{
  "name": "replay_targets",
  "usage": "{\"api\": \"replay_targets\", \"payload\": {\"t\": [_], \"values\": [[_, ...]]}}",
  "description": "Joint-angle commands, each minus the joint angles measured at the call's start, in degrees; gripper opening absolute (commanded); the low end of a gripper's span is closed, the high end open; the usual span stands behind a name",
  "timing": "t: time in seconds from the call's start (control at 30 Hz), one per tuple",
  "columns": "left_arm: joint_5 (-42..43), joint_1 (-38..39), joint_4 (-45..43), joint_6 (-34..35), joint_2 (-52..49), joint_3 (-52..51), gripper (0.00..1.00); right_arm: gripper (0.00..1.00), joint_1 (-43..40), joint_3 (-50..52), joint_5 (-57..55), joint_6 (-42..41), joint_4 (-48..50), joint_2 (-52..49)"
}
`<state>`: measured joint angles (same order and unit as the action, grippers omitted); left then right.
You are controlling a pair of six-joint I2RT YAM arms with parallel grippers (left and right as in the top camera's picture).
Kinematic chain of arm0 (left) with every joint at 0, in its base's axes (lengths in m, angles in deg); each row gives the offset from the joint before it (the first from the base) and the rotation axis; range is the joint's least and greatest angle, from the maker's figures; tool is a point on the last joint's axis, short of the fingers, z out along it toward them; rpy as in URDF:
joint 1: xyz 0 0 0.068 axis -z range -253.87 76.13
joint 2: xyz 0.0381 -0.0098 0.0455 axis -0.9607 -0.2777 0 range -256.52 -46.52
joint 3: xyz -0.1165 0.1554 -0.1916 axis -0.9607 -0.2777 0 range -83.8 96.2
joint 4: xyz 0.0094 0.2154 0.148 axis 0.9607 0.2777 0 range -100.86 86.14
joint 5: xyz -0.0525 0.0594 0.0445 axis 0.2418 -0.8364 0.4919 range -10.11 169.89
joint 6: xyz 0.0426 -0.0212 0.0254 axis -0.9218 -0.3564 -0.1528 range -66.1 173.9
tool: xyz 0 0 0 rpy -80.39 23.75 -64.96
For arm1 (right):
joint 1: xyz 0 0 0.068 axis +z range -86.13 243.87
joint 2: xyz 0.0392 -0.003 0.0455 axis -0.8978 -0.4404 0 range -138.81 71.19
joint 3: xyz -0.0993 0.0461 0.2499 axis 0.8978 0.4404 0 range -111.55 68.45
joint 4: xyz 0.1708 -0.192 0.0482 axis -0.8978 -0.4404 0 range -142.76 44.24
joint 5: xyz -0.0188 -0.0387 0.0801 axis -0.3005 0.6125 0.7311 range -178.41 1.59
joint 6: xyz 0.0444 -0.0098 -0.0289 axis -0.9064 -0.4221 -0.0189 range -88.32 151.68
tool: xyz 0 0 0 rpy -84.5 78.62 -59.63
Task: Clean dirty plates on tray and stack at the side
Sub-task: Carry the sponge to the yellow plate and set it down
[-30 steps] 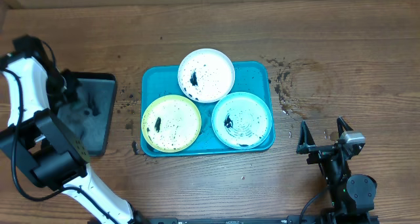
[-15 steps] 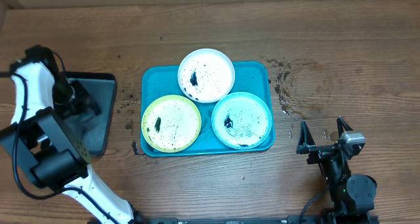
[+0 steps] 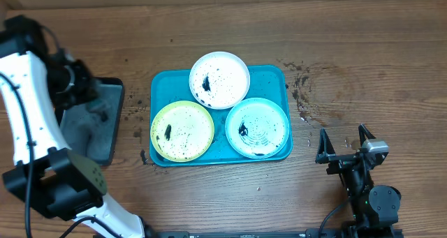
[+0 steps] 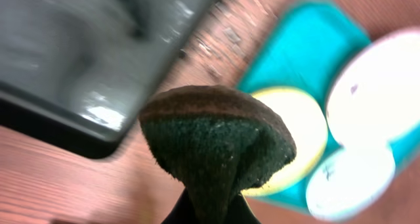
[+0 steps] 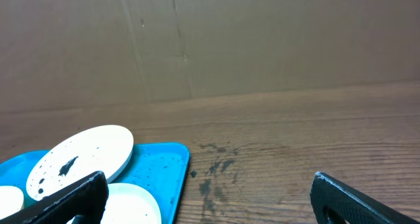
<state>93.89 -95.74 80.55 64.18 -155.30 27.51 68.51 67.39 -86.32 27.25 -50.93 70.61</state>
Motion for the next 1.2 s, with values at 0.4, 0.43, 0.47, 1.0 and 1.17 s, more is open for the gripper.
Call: {"api": "replay_targets", "payload": {"t": [0.4,0.43,0.47,1.0,1.17], "values": [[9.0,30.2,-20.3,-0.8,0.7,-27.6,0.04,1.0,0.2,0.6,-0.5,0.0,0.4,0.4],[6.8,31.0,-22.1,1.1,0.7,-28.8,0.04,1.0,0.2,0.6,-0.5,0.0,0.4,0.4],[4.9,31.6,-23.3,2.1,0.7,-29.8,0.04,1.0,0.2,0.6,-0.5,0.0,0.4,0.4],[-2.6,32.7,-33.3,5.0,0.7,-38.1,0.52,1.0,0.2,0.6,-0.5,0.0,0.4,0.4],[-4.0,31.6,-34.7,4.9,0.7,-36.4,0.54,1.0,0.2,0.6,-0.5,0.0,0.4,0.4]]}}
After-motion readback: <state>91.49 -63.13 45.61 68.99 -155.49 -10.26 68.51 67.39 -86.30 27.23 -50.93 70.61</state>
